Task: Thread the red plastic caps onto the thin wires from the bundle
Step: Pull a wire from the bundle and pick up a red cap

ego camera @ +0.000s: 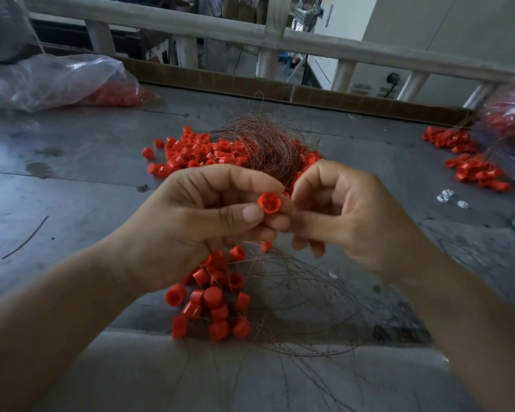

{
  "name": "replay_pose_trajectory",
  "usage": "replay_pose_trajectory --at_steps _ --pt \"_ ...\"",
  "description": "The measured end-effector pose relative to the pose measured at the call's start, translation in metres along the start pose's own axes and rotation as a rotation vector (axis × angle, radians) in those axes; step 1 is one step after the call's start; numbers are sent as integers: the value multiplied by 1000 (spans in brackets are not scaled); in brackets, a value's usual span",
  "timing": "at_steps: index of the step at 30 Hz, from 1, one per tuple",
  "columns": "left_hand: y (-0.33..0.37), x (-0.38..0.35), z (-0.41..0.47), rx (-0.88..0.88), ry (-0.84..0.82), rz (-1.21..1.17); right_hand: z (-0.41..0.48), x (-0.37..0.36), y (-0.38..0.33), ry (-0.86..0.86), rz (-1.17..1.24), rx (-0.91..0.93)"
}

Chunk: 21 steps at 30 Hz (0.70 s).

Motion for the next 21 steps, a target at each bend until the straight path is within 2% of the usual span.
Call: replay_pose_trajectory --at_steps 3,5,7,9,14,21 --pt "-4 6 0 36 17 -24 7 19 5 46 -3 -83" --pt "-5 5 0 44 11 -32 12 43 10 184 -47 -108" --pt "-5 2 0 50 -5 -43 15 66 17 334 -160 -104" --pt "-5 -1 0 63 -9 -47 18 80 27 412 -337 -109" --pt "-7 -1 -1 82 8 -47 22 86 46 343 -858 -103" --pt "-6 0 -2 97 42 -78 25 64 68 169 -908 -121"
Point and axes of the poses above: each hand's wrist, its own z-axis towards the middle knuckle, its own x-axis out of the back of the hand, y = z × x, the point moved 7 cm from there along z, towards the middle knuckle, and after that the axes turned 8 degrees about y, right-handed, at the moved point
